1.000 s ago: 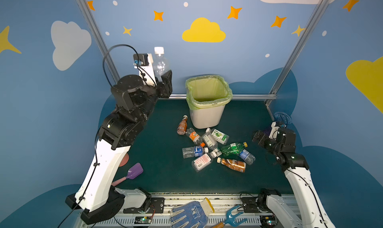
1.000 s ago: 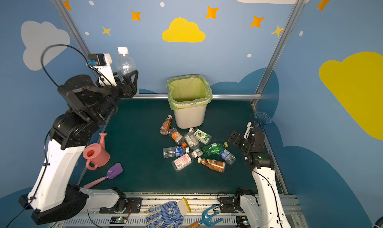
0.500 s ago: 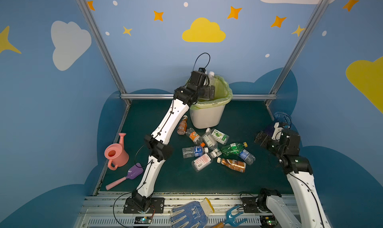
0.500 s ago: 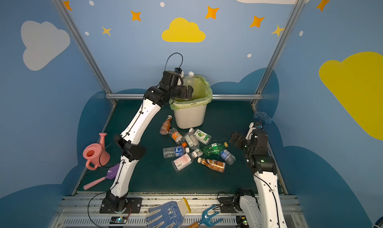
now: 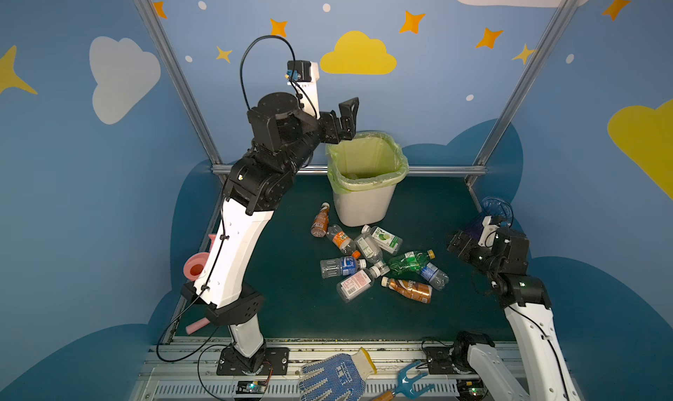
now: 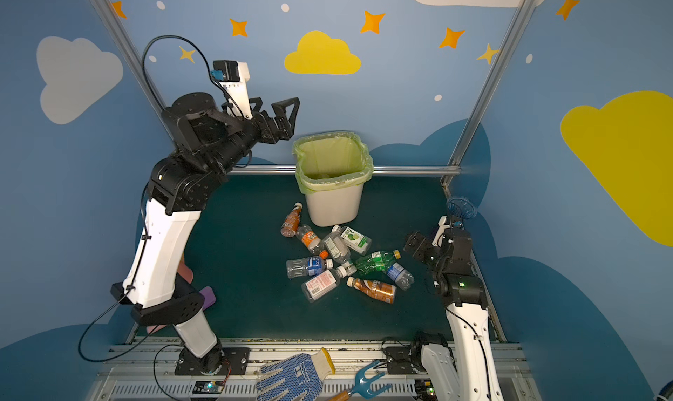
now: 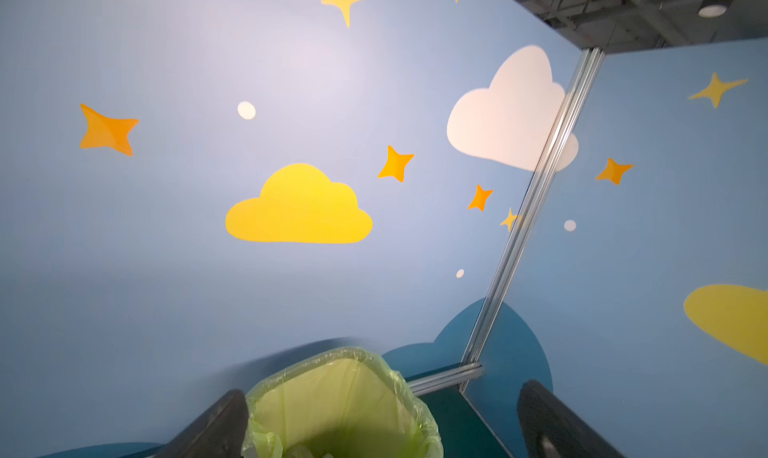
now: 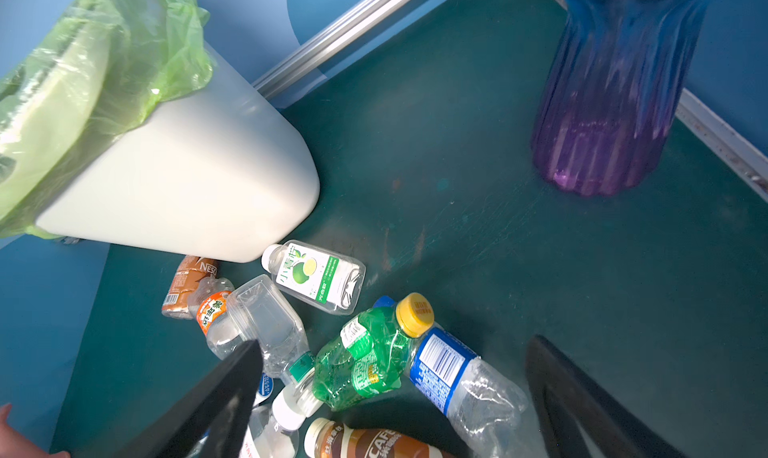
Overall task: Throw the plastic bottles in the bin
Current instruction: 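Open the left gripper over the bin and lower it toward the pile, then close the right gripper on the brown coffee bottle while the left gripper hovers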
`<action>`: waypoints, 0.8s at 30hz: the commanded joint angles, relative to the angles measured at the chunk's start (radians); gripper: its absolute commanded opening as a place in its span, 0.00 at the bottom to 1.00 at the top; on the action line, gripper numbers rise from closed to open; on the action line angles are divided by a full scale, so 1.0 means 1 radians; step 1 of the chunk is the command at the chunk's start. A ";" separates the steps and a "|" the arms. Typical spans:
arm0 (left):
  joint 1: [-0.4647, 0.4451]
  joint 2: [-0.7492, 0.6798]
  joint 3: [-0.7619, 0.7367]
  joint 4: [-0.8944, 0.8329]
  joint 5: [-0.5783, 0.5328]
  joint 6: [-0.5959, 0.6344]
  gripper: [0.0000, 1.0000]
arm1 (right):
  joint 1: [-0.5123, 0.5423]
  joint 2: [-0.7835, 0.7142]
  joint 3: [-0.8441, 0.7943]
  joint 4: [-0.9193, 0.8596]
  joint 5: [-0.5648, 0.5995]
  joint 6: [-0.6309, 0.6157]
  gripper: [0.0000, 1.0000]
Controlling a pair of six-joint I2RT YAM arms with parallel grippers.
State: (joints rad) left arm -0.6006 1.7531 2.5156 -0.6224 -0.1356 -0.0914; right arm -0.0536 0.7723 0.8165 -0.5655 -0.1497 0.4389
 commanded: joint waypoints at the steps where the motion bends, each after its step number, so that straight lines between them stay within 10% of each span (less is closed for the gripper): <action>1: -0.011 -0.003 -0.228 0.025 -0.020 0.040 1.00 | -0.002 0.015 -0.022 -0.030 -0.042 0.030 0.98; 14: -0.015 -0.406 -1.062 0.241 -0.067 -0.037 1.00 | 0.050 0.037 -0.098 -0.026 -0.061 0.141 0.98; 24: -0.069 -0.521 -1.394 0.169 -0.040 -0.172 1.00 | 0.173 0.001 -0.140 -0.056 -0.071 0.113 0.90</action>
State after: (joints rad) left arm -0.6445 1.2400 1.1622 -0.4183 -0.1806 -0.2035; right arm 0.0849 0.7853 0.6846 -0.6048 -0.2073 0.5667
